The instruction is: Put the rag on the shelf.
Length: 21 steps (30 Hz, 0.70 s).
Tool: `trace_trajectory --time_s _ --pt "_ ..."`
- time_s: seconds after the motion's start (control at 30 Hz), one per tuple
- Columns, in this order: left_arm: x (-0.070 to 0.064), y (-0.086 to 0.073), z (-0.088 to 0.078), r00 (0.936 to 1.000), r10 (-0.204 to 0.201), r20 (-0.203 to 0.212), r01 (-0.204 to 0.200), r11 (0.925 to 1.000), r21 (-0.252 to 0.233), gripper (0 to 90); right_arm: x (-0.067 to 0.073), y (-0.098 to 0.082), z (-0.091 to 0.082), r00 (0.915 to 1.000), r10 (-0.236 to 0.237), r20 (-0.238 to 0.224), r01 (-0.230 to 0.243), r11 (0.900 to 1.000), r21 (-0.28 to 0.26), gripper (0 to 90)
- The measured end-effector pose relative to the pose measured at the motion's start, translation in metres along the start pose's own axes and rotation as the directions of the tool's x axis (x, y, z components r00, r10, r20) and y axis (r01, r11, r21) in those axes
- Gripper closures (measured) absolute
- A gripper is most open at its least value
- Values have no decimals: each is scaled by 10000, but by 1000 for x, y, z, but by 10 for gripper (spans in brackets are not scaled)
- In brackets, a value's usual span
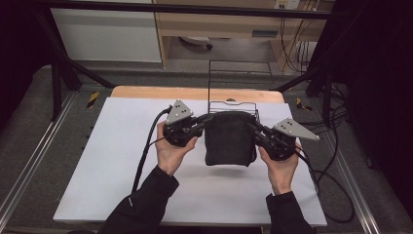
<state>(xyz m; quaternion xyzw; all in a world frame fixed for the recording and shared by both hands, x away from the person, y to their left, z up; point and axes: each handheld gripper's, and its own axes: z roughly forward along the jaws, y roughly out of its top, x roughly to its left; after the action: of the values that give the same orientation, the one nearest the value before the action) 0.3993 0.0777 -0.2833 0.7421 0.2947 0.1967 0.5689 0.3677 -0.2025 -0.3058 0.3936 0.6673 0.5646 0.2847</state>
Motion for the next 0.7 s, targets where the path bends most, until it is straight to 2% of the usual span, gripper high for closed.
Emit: trace_trajectory --time_s 0.33,0.5,0.7 --pt "2 21 6 9995 92 -312 -111 9981 -610 816 -1 19 1 9990 -108 425 141 9970 -767 794" --pt "3 32 8 9993 63 -363 -100 9946 -1029 817 -4 30 2 9980 -146 607 213 9936 -1112 794" --pt "4 46 11 9984 252 -507 -318 9905 -1340 816 -7 40 4 9968 -147 780 258 9893 -1436 795"
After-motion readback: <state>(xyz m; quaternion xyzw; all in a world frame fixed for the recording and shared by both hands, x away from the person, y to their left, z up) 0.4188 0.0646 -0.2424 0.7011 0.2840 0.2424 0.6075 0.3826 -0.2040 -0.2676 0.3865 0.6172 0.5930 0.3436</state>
